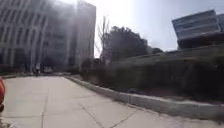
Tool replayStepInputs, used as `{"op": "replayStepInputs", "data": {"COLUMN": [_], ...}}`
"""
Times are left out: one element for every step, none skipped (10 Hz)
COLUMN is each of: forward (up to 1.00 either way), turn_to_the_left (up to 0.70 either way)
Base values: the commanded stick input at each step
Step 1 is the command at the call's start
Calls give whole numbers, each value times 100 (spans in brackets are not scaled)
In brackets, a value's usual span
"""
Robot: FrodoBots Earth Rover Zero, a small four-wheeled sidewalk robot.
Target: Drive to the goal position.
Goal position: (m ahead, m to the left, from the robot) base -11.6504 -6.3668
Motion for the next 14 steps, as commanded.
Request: {"op": "replayStepInputs", "data": {"forward": [70, 70, 70, 70, 70, 70, 70, 70, 70, 70, 70, 70, 70, 70], "turn_to_the_left": [35, 35, 35, 35, 35, 35, 35, 35, 35, 35, 35, 35, 35, 35]}}
